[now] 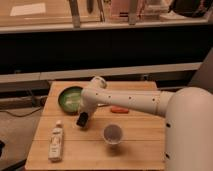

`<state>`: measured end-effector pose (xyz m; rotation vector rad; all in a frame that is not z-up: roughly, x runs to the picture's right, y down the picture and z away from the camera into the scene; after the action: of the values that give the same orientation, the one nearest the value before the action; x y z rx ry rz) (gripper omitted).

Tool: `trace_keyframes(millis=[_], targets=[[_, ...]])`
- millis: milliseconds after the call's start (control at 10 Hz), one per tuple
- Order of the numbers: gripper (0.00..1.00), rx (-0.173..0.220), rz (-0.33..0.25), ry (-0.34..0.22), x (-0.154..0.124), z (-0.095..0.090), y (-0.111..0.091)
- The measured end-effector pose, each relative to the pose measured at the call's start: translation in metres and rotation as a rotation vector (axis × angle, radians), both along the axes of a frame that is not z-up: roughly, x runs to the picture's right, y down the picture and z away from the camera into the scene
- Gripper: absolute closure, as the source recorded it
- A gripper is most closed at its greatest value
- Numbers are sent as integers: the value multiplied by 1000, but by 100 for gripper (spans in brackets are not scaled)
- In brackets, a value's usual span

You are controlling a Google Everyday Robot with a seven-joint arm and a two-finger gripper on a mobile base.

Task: Place the eraser on the white sponge

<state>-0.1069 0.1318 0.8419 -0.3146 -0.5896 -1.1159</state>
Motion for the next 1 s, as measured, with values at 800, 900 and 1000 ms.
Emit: trace_keyframes(millis=[800,900,1000], targets=[[100,69,64,70,18,34,-56],[100,71,75,78,22,34,-58],[100,74,91,89,26,34,-61]])
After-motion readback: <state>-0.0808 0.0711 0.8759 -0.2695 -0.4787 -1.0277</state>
